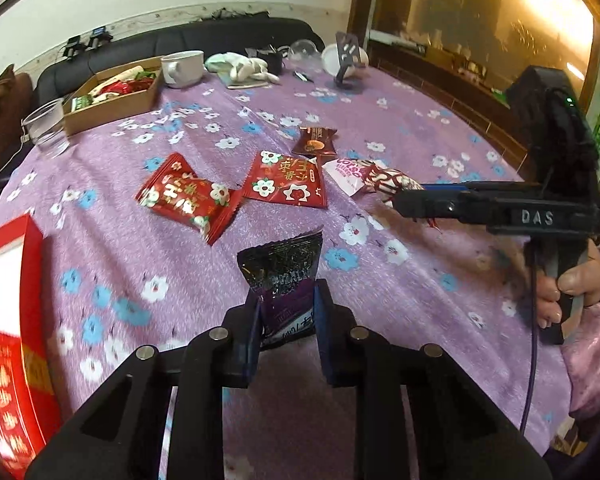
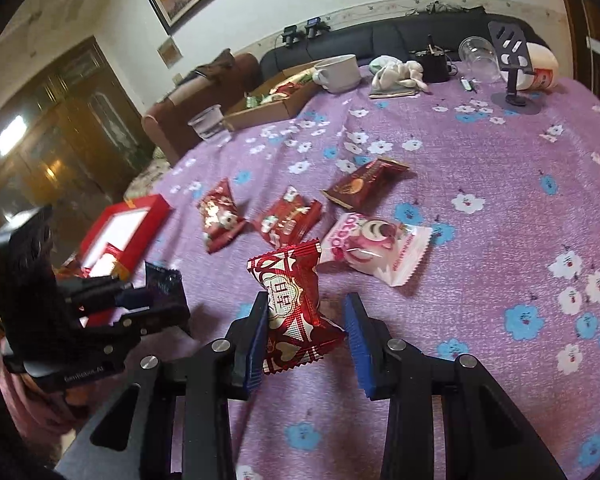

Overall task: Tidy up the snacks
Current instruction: 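Carry the dark purple packet and red-white candy over the red-framed tray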

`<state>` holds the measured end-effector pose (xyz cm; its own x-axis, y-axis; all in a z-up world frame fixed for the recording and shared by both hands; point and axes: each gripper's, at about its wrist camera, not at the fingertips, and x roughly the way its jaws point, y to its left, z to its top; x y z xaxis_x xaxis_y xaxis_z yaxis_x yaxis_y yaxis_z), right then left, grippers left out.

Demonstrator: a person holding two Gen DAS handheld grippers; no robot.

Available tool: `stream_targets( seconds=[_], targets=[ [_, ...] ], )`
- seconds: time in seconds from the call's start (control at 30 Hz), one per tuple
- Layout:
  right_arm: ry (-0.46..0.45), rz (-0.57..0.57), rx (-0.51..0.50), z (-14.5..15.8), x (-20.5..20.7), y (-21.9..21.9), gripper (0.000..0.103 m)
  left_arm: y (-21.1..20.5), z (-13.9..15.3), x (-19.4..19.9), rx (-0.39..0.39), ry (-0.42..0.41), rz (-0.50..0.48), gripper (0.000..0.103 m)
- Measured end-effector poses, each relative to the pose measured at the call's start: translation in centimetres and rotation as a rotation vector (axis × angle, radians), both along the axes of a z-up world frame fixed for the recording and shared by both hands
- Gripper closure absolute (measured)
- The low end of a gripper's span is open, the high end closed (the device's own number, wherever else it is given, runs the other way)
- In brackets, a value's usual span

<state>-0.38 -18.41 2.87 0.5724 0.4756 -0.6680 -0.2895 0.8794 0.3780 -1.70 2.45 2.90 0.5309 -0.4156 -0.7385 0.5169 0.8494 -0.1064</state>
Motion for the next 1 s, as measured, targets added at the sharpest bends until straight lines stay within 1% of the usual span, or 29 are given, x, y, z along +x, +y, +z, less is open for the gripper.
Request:
stream_targets(
  seconds=[0.1,0.23,0.3,0.37,0.43,0.5,0.6,0.7,0.8,0.87,1.0],
  targets=[
    [-0.007,0.013,0.048,0.3,-0.2,0.0,0.065,0.5,-0.4,-0.4,-0.001,0.006,0.017,0.083],
    [-0.05,0.038,0.097,1.2,-0.9,0.5,0.066,1.9,0.6,-0.5,-0.051,-0.003,0.046,0.083],
    [-0.064,0.042,0.091,1.6,-1.1,1.0,0.066,2.4,1.3,-1.1,-0.05,-0.026,0.057,0.083],
    [-0.047,0.051,0.104,1.7,-1.1,1.9,0.066,3.2,2.1,-1.7,-0.048,-0.046,0.074,0.083],
    [-0.036,0.067,0.09,1.7,-1.1,3.2,0.066,4.0,2.4,-2.3,-0.048,-0.048,0.098,0.083],
    [-0.017,0.098,0.071,1.8,-1.0,5.5,0.066,4.9,2.4,-2.7,-0.042,-0.043,0.127,0.083],
    [0.03,0.152,0.085,1.6,-0.4,9.2,0.066,6.9,2.5,-3.1,-0.027,-0.041,0.199,0.083],
    [0.063,0.208,0.119,1.5,0.1,12.8,0.066,10.3,3.4,-3.3,-0.031,-0.051,0.298,0.083],
    [0.062,0.269,0.169,1.9,0.5,17.0,0.066,14.3,4.6,-3.6,-0.027,-0.078,0.398,0.083],
    [0.062,0.297,0.176,2.0,0.7,19.6,0.066,17.0,4.9,-3.8,-0.011,-0.09,0.471,0.083],
    [0.097,0.347,0.192,1.4,1.5,24.7,0.066,20.9,4.8,-4.3,-0.02,-0.091,0.554,0.082]
  ],
)
